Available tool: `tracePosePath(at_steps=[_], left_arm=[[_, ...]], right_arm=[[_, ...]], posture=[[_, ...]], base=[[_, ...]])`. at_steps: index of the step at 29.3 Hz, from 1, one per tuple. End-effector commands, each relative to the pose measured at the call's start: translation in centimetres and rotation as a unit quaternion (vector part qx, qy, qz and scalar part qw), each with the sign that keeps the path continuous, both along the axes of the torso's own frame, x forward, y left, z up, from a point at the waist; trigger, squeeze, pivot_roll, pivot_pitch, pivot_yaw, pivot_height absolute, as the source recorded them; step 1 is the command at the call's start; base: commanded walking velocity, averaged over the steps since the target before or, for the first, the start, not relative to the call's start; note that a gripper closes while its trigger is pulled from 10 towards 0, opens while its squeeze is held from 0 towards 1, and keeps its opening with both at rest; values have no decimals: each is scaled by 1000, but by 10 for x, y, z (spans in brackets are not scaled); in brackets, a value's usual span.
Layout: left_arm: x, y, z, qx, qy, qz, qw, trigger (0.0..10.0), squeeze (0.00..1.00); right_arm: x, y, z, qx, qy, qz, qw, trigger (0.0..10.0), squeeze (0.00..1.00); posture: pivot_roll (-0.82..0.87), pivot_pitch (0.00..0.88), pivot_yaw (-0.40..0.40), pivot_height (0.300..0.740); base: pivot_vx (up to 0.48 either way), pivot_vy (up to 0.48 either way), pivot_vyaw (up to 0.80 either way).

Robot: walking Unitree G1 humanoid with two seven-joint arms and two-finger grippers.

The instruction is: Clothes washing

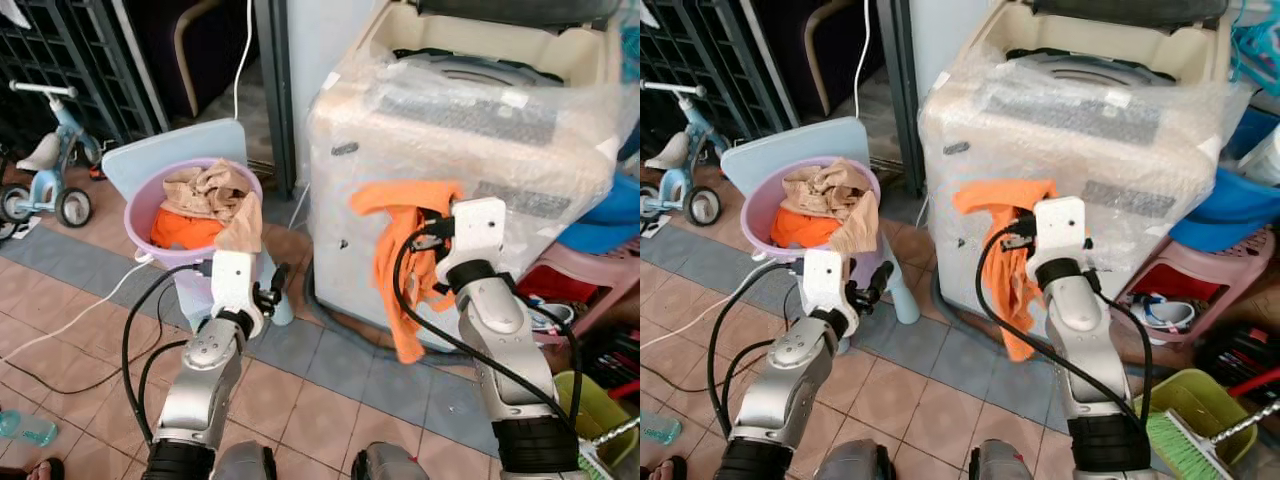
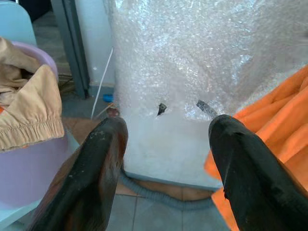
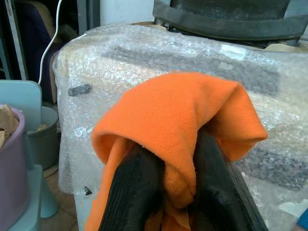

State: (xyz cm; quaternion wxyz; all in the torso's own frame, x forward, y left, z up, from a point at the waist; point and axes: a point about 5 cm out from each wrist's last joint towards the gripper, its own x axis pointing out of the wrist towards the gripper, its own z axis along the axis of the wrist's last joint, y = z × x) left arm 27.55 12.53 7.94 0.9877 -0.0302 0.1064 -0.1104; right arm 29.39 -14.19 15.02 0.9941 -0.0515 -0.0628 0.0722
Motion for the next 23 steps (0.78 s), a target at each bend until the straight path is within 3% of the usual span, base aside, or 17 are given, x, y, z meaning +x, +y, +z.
tracePosePath(at_steps=[1,6,23], left_arm=[[0,4,2,-2,-4,4,1000,10000,0],[3,6,7,-14,-15,11,1000,10000,0],[7,6,8,-20,-19,5,1000,10000,0]], right_arm=[[1,5,10,4,-22,7,1000,10000,0],[3,6,14,-3,-34,10,999,10000,0],[7,3,16,-2,-37,1,999,10000,0]], posture=[[-80,99,40,740],[-80,95,40,740],[-80,80,47,740]], base=[[0,0,-800],[279,155,0],[315,363,0]])
